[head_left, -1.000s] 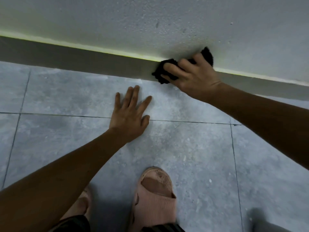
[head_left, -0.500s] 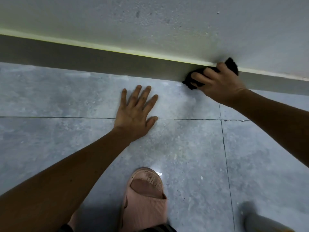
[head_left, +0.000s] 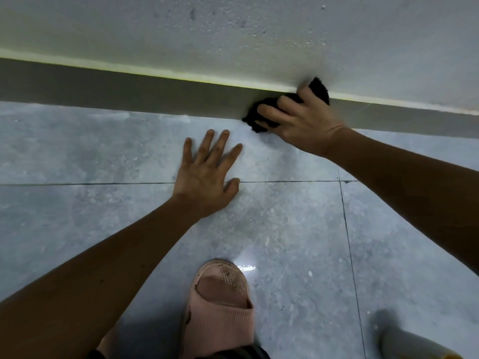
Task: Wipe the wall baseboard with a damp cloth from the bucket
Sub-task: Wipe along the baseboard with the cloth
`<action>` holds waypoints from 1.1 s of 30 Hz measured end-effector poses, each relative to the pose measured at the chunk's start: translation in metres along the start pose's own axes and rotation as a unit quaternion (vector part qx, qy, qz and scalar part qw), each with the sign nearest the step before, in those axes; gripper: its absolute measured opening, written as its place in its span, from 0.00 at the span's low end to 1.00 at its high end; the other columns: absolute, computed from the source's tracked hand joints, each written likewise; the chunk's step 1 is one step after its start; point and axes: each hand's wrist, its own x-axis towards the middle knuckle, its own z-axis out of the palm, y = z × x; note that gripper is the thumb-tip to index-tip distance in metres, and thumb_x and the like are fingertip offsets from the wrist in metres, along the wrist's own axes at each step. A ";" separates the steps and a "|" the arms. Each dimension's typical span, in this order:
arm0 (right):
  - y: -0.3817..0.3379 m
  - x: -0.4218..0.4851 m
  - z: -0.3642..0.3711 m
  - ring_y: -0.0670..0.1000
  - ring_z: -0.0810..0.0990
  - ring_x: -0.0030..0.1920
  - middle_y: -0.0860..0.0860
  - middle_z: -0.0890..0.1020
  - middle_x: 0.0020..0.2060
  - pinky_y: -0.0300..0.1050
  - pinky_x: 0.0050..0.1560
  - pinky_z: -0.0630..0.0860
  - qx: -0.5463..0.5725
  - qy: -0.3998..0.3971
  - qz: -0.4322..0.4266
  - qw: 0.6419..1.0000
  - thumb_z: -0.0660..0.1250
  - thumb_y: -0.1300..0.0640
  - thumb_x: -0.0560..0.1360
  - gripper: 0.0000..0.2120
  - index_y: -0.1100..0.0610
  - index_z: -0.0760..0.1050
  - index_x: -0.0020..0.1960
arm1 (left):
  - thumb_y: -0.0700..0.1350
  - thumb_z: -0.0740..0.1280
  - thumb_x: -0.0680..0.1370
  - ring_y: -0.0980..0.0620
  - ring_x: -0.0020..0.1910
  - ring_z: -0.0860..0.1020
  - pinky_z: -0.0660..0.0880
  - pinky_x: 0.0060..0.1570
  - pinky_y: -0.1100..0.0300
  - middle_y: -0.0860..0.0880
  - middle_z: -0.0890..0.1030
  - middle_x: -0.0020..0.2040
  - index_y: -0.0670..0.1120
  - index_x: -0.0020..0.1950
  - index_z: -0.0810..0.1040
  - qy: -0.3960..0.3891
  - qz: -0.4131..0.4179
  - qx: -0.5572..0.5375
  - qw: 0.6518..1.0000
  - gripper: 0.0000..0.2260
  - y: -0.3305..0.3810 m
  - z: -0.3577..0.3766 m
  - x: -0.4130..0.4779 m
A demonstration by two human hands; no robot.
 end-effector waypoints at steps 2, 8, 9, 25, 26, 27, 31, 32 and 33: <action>0.002 -0.011 0.008 0.53 0.67 0.48 0.47 0.78 0.59 0.51 0.48 0.63 -0.006 -0.001 -0.021 1.000 0.67 0.58 0.71 0.11 0.46 0.83 0.48 | 0.60 0.46 0.76 0.44 0.77 0.39 0.39 0.73 0.39 0.47 0.41 0.79 0.54 0.78 0.43 -0.004 0.005 0.000 1.000 0.32 -0.001 -0.002 0.002; 0.016 -0.067 0.023 0.53 0.67 0.44 0.49 0.78 0.56 0.49 0.43 0.68 -0.027 -0.030 -0.012 0.999 0.49 0.67 0.76 0.24 0.50 0.82 0.48 | 0.60 0.47 0.77 0.44 0.77 0.37 0.38 0.73 0.39 0.47 0.39 0.79 0.55 0.77 0.41 -0.026 -0.001 0.007 1.000 0.31 0.000 -0.004 0.003; 0.022 -0.073 0.022 0.53 0.69 0.44 0.49 0.78 0.56 0.48 0.42 0.67 -0.033 -0.033 -0.015 0.999 0.51 0.67 0.76 0.23 0.50 0.82 0.48 | 0.60 0.48 0.78 0.44 0.77 0.37 0.38 0.73 0.39 0.47 0.39 0.79 0.55 0.77 0.41 -0.029 -0.002 0.007 1.000 0.31 0.001 -0.005 0.003; 0.015 -0.038 0.016 0.52 0.70 0.47 0.48 0.77 0.58 0.49 0.45 0.67 0.011 0.035 0.001 0.999 0.64 0.59 0.74 0.11 0.46 0.81 0.49 | 0.65 0.44 0.77 0.40 0.76 0.36 0.40 0.72 0.36 0.48 0.37 0.78 0.57 0.77 0.39 -0.049 -0.024 0.021 0.998 0.31 0.012 -0.005 0.012; 0.015 -0.043 0.020 0.52 0.72 0.45 0.48 0.78 0.57 0.48 0.45 0.68 0.020 0.038 -0.004 0.999 0.63 0.60 0.74 0.11 0.48 0.81 0.47 | 0.66 0.43 0.77 0.40 0.76 0.36 0.40 0.72 0.36 0.48 0.36 0.78 0.56 0.77 0.39 -0.050 -0.022 0.027 0.998 0.31 0.012 -0.004 0.012; 0.016 -0.049 0.025 0.52 0.73 0.44 0.49 0.79 0.56 0.48 0.44 0.69 0.032 0.039 -0.009 0.999 0.62 0.62 0.74 0.11 0.49 0.81 0.45 | 0.66 0.42 0.77 0.40 0.76 0.36 0.41 0.72 0.36 0.47 0.36 0.78 0.56 0.77 0.38 -0.052 -0.022 0.034 0.998 0.31 0.012 -0.004 0.011; 0.026 -0.085 0.036 0.54 0.73 0.42 0.50 0.79 0.55 0.48 0.42 0.69 0.040 -0.009 -0.014 0.999 0.57 0.65 0.75 0.15 0.52 0.80 0.44 | 0.66 0.41 0.77 0.40 0.76 0.36 0.42 0.72 0.35 0.47 0.36 0.78 0.56 0.76 0.36 -0.052 -0.022 0.044 0.997 0.31 0.011 -0.004 0.012; 0.031 -0.095 0.037 0.54 0.74 0.42 0.50 0.79 0.55 0.48 0.41 0.69 0.042 -0.018 -0.013 0.999 0.56 0.66 0.75 0.16 0.53 0.80 0.45 | 0.66 0.41 0.77 0.40 0.76 0.36 0.42 0.72 0.35 0.47 0.36 0.78 0.57 0.76 0.37 -0.052 -0.023 0.043 0.997 0.31 0.011 -0.004 0.011; 0.035 -0.104 0.037 0.54 0.74 0.42 0.51 0.79 0.55 0.48 0.41 0.68 0.039 -0.027 -0.008 0.999 0.56 0.67 0.75 0.16 0.53 0.80 0.46 | 0.66 0.41 0.77 0.40 0.76 0.36 0.42 0.72 0.36 0.47 0.36 0.78 0.57 0.77 0.37 -0.052 -0.023 0.042 0.997 0.31 0.011 -0.004 0.011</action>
